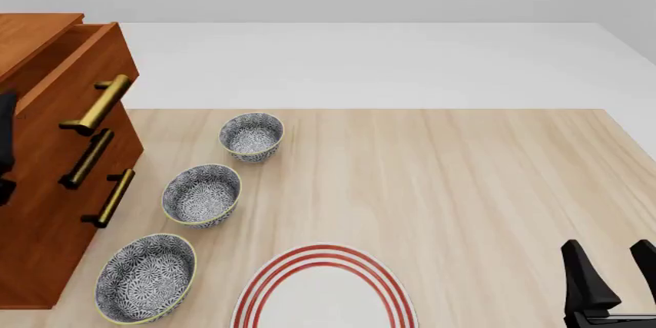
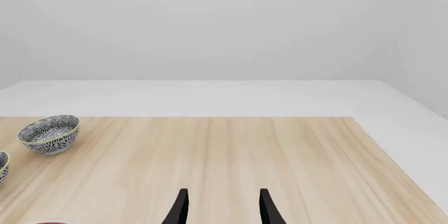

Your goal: Open the top drawer of the cabinet.

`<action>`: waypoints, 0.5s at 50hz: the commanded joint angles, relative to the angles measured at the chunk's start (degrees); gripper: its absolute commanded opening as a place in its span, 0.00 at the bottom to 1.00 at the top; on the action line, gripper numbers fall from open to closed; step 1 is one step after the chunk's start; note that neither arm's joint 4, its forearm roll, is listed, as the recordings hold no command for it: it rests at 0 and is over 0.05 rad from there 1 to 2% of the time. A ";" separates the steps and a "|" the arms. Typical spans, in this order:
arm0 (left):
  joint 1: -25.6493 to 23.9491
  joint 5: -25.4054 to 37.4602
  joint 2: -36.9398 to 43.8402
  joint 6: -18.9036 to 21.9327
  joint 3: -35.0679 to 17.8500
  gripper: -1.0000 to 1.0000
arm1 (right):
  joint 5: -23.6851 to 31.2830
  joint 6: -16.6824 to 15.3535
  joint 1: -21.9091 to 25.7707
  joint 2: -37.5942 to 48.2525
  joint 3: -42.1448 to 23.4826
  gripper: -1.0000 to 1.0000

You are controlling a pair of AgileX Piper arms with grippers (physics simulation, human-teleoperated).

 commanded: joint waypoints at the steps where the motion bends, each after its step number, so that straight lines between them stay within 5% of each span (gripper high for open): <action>1: -0.47 8.74 1.65 -10.67 -10.57 1.00 | 0.00 0.00 -0.01 0.00 0.00 1.00; 5: 0.42 10.42 3.01 -14.55 -13.74 1.00 | 0.00 0.00 -0.01 0.00 0.00 1.00; 6: 2.12 13.54 5.90 -19.99 -17.84 1.00 | 0.00 0.01 -0.02 0.00 0.00 1.00; 7: 3.48 13.24 6.76 -19.16 -17.67 1.00 | 0.00 0.00 0.01 -0.01 0.00 1.00; 13: 3.38 21.43 9.24 -30.39 -24.95 1.00 | 0.00 0.00 0.00 0.00 0.00 1.00; 14: 2.71 21.84 8.84 -28.85 -23.85 1.00 | 0.00 0.01 0.00 0.01 0.00 1.00; 16: 2.30 24.41 8.73 -33.46 -25.34 1.00 | 0.00 0.00 0.00 0.01 0.00 1.00; 23: 0.84 28.69 5.47 -35.47 -25.39 1.00 | 0.00 0.00 -0.01 0.00 0.00 1.00; 25: 1.31 32.22 6.18 -40.02 -28.18 1.00 | 0.00 -0.01 0.00 0.00 0.00 1.00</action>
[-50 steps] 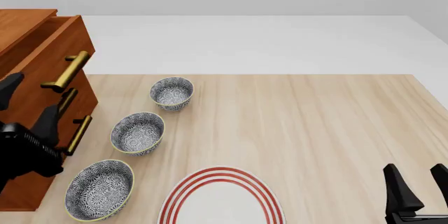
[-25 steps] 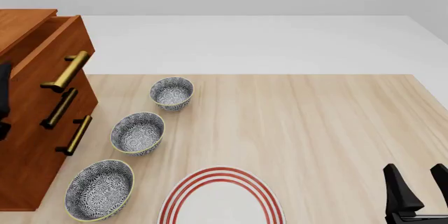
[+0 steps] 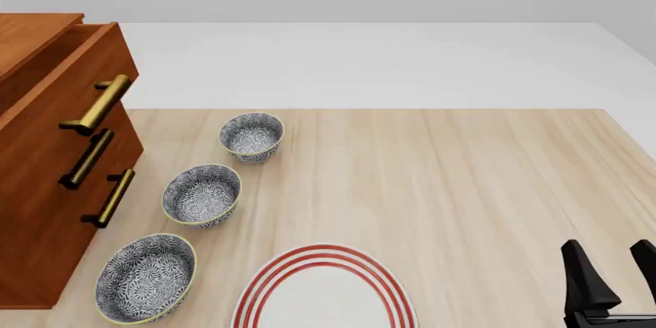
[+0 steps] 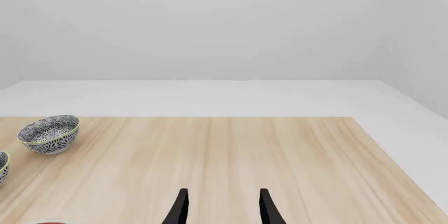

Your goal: Open the top drawer of the cabinet.

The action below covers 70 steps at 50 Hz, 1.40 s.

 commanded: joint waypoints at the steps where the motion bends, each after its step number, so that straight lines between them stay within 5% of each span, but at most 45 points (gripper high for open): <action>1: -1.10 10.60 -1.47 -9.21 -5.48 1.00 | 0.00 0.00 -0.01 0.00 0.00 1.00; 9: -0.40 18.88 -2.98 -17.66 -8.75 1.00 | 0.00 0.00 0.01 0.00 0.00 1.00; 13: -1.01 21.34 -4.72 -16.89 -9.52 1.00 | 0.00 0.02 -0.01 -0.01 0.00 1.00; 14: 1.09 22.91 -3.19 -22.25 -11.46 1.00 | 0.00 0.00 -0.01 0.00 0.00 1.00; 17: 0.16 23.67 -3.61 -19.73 -11.15 1.00 | 0.00 -0.01 0.00 0.01 0.00 1.00; 19: 0.87 25.16 -1.92 -22.88 -12.14 1.00 | 0.00 0.01 0.01 -0.01 0.00 1.00; 41: -0.05 29.16 10.63 -32.05 -20.14 1.00 | 0.00 0.00 0.00 0.00 0.00 1.00; 53: 0.90 29.47 16.97 -34.54 -26.05 1.00 | 0.00 0.01 0.00 0.01 0.00 1.00; 70: 3.04 26.53 21.66 -34.19 -22.98 1.00 | 0.00 0.01 -0.01 0.00 0.00 1.00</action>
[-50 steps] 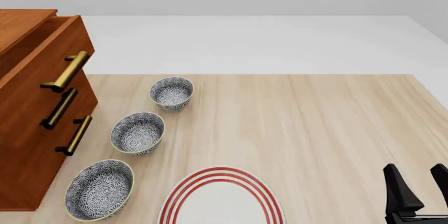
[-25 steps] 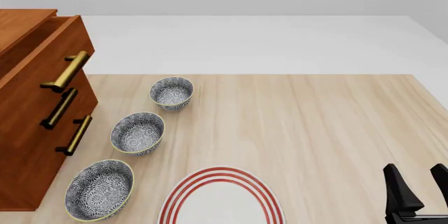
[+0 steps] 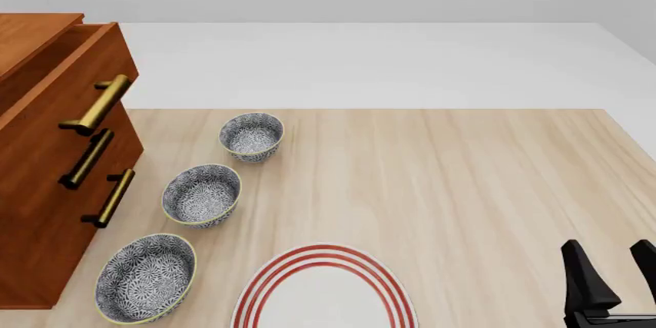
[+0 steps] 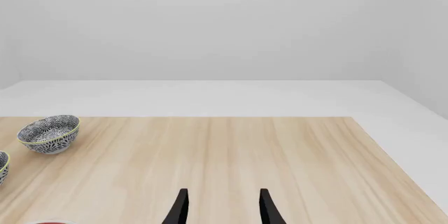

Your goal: Open the top drawer of the cabinet.

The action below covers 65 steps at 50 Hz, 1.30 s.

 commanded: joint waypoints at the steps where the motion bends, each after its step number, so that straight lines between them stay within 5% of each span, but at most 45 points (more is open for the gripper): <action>1: 0.89 -1.40 3.48 -0.72 1.03 1.00 | 0.00 0.00 -0.01 0.00 0.00 1.00; 65: 4.02 -10.31 10.95 0.37 8.80 1.00 | 0.00 -0.01 -0.01 -0.01 0.00 1.00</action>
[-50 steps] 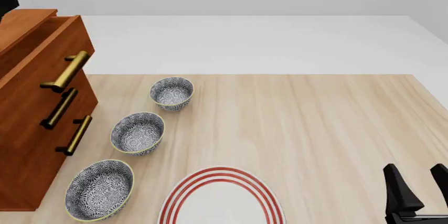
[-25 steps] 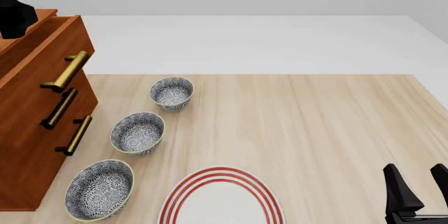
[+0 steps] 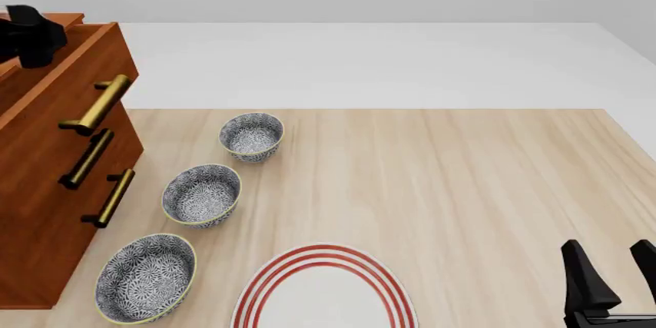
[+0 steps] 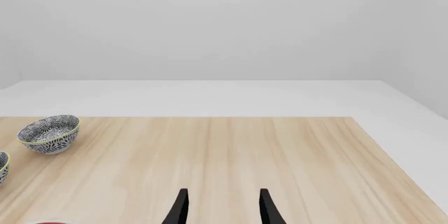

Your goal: Open the top drawer of the cabinet.

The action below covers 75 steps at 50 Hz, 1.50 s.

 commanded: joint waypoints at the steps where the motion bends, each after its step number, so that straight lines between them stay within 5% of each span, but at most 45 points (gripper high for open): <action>1: 0.50 -0.87 1.34 0.50 0.31 1.00 | 0.00 -0.01 -0.01 0.00 0.00 1.00; 75: 2.75 -6.74 6.59 4.20 5.90 1.00 | 0.00 0.01 -0.01 0.00 0.00 1.00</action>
